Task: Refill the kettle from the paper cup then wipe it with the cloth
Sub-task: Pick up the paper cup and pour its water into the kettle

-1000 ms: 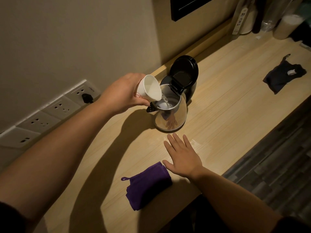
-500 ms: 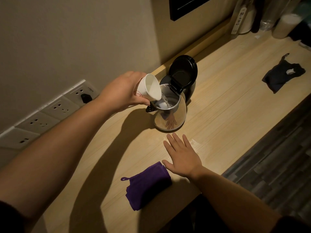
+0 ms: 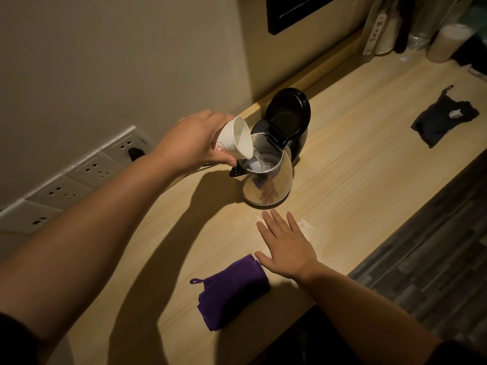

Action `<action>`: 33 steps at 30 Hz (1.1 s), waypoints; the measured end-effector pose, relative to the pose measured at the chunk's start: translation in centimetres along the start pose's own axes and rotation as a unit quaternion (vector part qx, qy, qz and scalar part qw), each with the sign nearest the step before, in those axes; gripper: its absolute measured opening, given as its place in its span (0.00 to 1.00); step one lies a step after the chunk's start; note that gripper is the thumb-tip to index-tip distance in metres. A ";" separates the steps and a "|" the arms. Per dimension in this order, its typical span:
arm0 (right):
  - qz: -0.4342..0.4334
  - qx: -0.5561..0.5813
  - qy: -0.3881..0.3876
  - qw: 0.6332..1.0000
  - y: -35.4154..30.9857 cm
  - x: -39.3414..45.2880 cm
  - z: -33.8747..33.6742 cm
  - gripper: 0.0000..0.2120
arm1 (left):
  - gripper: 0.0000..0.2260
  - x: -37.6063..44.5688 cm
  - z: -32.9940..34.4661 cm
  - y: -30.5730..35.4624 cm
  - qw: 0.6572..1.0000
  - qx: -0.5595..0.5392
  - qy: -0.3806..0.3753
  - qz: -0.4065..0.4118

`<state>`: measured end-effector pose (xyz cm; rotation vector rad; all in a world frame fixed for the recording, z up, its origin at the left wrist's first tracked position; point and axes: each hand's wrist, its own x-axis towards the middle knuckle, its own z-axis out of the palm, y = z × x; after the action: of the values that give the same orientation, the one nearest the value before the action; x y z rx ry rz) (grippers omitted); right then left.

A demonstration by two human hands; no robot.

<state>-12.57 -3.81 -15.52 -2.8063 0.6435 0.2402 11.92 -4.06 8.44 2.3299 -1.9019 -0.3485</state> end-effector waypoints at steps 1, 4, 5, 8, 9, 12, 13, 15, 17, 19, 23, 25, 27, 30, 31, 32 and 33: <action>0.000 0.000 0.001 1.000 0.0 0.0 0.0 0.39 | 0.37 0.0 -0.1 0.0 1.000 0.002 0.000 0.001; 0.000 0.002 0.003 1.000 0.0 -0.1 0.0 0.38 | 0.37 0.1 -0.3 0.1 1.000 0.011 -0.001 0.005; 0.001 0.003 0.004 1.000 0.0 0.0 0.0 0.38 | 0.37 0.1 -0.3 0.1 1.000 0.013 -0.001 0.007; 0.003 0.004 0.009 1.000 0.0 0.0 0.1 0.38 | 0.37 0.1 -0.4 0.2 1.000 0.020 0.000 0.012; 0.003 0.004 0.012 1.000 0.0 0.0 0.2 0.38 | 0.37 0.1 -0.4 0.2 1.000 0.023 0.000 0.013; 0.001 0.003 0.012 1.000 0.0 0.0 0.2 0.38 | 0.37 0.3 -0.5 0.2 0.999 0.032 -0.004 0.017; 0.002 0.003 0.012 1.000 0.0 0.0 0.2 0.38 | 0.37 0.3 -0.5 0.2 0.999 0.035 -0.005 0.018; 0.002 0.004 0.011 1.000 -0.1 0.0 0.2 0.38 | 0.38 0.5 -0.4 0.2 0.999 0.045 -0.006 0.022; 0.003 0.007 0.011 1.000 -0.1 0.0 0.2 0.38 | 0.38 0.6 -0.4 0.1 0.998 0.053 -0.006 0.025; 0.003 0.008 0.014 1.000 0.0 0.0 0.2 0.38 | 0.38 0.8 -0.4 0.1 0.998 0.059 -0.009 0.027; 0.000 0.006 0.007 1.000 0.0 0.0 0.2 0.38 | 0.39 1.1 -0.5 0.0 0.997 0.068 -0.012 0.033; 0.001 0.005 0.006 1.000 0.1 0.0 0.2 0.38 | 0.39 1.3 -0.5 0.0 0.997 0.072 -0.014 0.036; 0.000 0.004 0.006 1.000 0.1 0.0 0.1 0.38 | 0.39 1.4 -0.5 0.0 0.996 0.077 -0.015 0.040; 0.000 0.005 0.003 1.000 0.1 -0.1 0.1 0.38 | 0.39 1.6 -0.6 0.1 0.995 0.084 -0.021 0.046; 0.000 0.006 0.003 1.000 0.1 -0.1 0.1 0.38 | 0.40 1.7 -0.7 0.2 0.995 0.086 -0.023 0.047; 0.001 0.006 0.003 1.000 0.1 -0.1 0.0 0.38 | 0.40 1.8 -0.8 0.2 0.995 0.088 -0.026 0.047; 0.001 0.006 0.002 1.000 0.1 0.0 0.0 0.38 | 0.41 1.9 -0.9 0.3 0.994 0.091 -0.027 0.048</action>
<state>-12.66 -3.86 -15.58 -2.7964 0.6477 0.2302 12.17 -6.02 9.19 2.3496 -2.1454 -0.2419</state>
